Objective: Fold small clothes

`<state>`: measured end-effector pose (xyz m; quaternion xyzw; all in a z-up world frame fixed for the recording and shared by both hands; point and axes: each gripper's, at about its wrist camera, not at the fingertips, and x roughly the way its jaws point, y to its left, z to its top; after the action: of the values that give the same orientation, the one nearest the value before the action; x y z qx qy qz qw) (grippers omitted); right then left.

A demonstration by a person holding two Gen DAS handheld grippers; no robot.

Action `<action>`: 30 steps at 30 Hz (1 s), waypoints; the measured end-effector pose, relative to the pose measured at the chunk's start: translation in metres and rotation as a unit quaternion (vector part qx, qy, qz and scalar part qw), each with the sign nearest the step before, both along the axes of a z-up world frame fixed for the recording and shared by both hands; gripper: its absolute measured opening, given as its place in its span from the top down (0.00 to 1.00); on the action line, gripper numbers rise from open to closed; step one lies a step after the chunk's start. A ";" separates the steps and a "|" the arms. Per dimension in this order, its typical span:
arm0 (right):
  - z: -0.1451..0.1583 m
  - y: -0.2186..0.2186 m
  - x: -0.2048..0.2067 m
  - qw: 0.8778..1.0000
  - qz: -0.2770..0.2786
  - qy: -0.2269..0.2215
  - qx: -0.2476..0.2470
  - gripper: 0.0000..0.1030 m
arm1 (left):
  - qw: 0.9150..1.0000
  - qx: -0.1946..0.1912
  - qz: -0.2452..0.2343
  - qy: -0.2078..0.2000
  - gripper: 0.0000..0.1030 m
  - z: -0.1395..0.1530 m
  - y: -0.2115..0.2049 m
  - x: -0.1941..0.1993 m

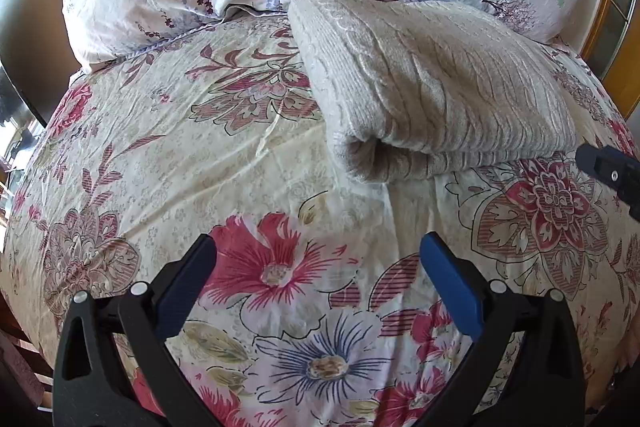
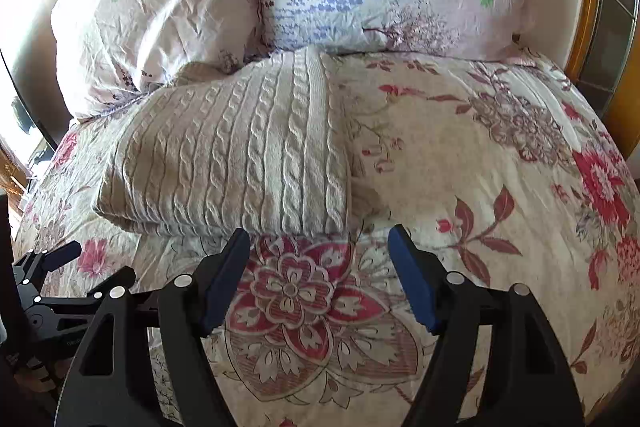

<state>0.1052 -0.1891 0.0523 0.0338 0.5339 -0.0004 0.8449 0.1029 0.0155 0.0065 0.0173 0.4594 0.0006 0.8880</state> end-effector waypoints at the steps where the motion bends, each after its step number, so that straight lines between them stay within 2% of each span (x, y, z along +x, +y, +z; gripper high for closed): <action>1: -0.002 0.002 -0.003 1.000 -0.001 0.005 -0.005 0.17 | 1.000 0.000 0.000 0.000 0.02 0.000 0.000 0.000; 5: -0.013 0.015 -0.012 0.999 0.008 0.022 -0.037 0.05 | 1.000 -0.002 0.008 0.003 0.02 -0.003 0.003 0.001; 11: -0.020 0.030 -0.015 0.998 0.028 0.036 -0.042 0.04 | 1.000 -0.004 0.018 0.005 0.02 -0.006 0.006 0.002; 18: -0.025 0.025 -0.015 0.998 0.010 0.048 -0.040 0.04 | 1.000 -0.008 0.020 0.007 0.02 -0.006 0.008 0.003; 30: -0.033 0.029 -0.017 0.997 0.018 0.059 -0.052 0.03 | 1.000 -0.018 0.013 0.007 0.02 -0.007 0.009 0.004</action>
<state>0.0887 -0.1605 0.0197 -0.0193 0.5827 -0.0151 0.8123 0.1069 0.0244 -0.0007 -0.0053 0.4659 0.0038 0.8848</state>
